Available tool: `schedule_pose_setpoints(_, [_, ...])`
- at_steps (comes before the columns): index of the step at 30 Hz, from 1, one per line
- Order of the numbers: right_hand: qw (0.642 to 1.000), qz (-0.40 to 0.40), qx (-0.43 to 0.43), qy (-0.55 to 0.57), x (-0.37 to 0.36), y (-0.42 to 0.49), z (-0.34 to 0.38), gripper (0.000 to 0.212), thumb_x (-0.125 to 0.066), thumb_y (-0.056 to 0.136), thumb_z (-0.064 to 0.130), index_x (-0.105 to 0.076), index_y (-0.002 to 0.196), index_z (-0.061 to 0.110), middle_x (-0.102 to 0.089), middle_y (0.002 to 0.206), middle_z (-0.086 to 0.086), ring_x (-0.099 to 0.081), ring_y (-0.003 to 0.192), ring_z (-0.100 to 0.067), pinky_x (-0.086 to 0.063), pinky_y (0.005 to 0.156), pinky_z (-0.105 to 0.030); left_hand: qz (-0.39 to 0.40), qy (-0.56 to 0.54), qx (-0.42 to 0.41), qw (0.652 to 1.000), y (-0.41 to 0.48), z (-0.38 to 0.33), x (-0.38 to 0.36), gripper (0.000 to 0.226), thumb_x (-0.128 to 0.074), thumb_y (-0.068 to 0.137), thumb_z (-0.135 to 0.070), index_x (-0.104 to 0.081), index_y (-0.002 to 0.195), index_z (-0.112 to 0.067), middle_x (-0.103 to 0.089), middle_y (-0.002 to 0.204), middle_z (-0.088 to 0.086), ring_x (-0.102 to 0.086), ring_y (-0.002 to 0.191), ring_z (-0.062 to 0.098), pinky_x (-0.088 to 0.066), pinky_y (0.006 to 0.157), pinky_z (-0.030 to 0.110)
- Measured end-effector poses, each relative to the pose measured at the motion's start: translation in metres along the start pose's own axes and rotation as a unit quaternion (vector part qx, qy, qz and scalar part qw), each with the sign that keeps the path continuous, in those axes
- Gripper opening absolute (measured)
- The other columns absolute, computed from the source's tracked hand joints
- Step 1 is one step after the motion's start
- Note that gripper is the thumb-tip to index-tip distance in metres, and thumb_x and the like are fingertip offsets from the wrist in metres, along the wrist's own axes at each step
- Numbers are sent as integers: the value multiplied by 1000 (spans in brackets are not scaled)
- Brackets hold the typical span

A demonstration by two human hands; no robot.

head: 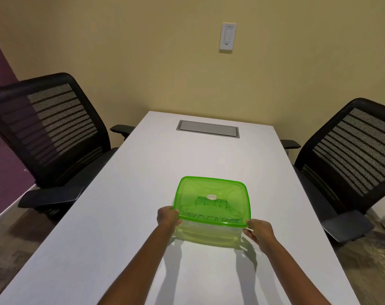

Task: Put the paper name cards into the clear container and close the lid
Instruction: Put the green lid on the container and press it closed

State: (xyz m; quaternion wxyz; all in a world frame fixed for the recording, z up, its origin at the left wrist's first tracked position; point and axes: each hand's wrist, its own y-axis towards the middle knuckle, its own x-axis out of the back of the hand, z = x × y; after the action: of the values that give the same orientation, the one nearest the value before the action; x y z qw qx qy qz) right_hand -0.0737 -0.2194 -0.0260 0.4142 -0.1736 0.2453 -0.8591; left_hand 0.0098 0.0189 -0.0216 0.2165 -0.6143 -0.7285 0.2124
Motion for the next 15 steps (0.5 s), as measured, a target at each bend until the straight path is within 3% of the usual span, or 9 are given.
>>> schedule_pose_setpoints(2, [1000,-8,-9,-7,0,1,1,13,-54,90,1,-60,91,-11,-55,94,-22,-53,58,-20,-50,37,-14,27,17,10,999,0,-5,0,31,-47,92,10,-55,121,12,-56,110,21,-54,89,25,-47,31,13])
schedule_pose_setpoints(3, [1000,-8,-8,-4,-1,3,1,21,-56,90,3,-60,102,-14,-56,94,-22,-54,59,-22,-53,42,-17,34,21,15,999,1,-6,0,25,-47,92,11,-58,114,12,-55,107,23,-54,86,26,-50,35,14])
schedule_pose_setpoints(5, [1000,-5,-5,15,-4,5,-1,33,-60,89,7,-57,110,-18,-57,93,-23,-58,68,-28,-58,67,-30,37,13,26,999,1,-8,1,23,-49,91,12,-58,112,13,-56,93,19,-55,77,27,-54,42,17])
schedule_pose_setpoints(7, [1000,-10,-15,20,-5,5,-2,37,-64,87,10,-58,109,-19,-58,92,-24,-58,82,-32,-53,93,-43,39,34,20,998,3,-7,2,35,-48,90,9,-53,125,11,-55,83,13,-55,82,27,-50,35,15])
schedule_pose_setpoints(8, [999,-15,-14,24,-6,5,-2,38,-65,86,10,-58,108,-20,-58,92,-24,-57,84,-32,-50,97,-45,42,43,14,998,4,-6,2,38,-47,90,7,-52,127,10,-55,86,12,-55,86,26,-47,32,14])
schedule_pose_setpoints(10, [999,-20,-12,30,-6,6,-2,35,-66,85,9,-59,105,-19,-58,91,-25,-58,79,-32,-57,84,-37,39,54,6,998,6,-4,2,36,-48,90,8,-53,126,10,-55,89,13,-54,82,26,-45,30,12])
schedule_pose_setpoints(13, [999,-24,-22,32,-6,6,-1,25,-66,84,6,-59,99,-13,-57,91,-23,-56,60,-24,-53,40,-16,24,66,-10,997,7,-1,2,28,-52,90,9,-58,117,11,-52,95,18,-51,83,27,-44,28,11])
schedule_pose_setpoints(15, [998,-32,-32,39,-7,9,-1,19,-65,85,5,-56,83,-11,-56,89,-21,-53,57,-21,-48,32,-13,28,63,-13,997,7,-1,3,21,-52,90,8,-60,110,7,-52,96,19,-49,85,28,-44,28,11])
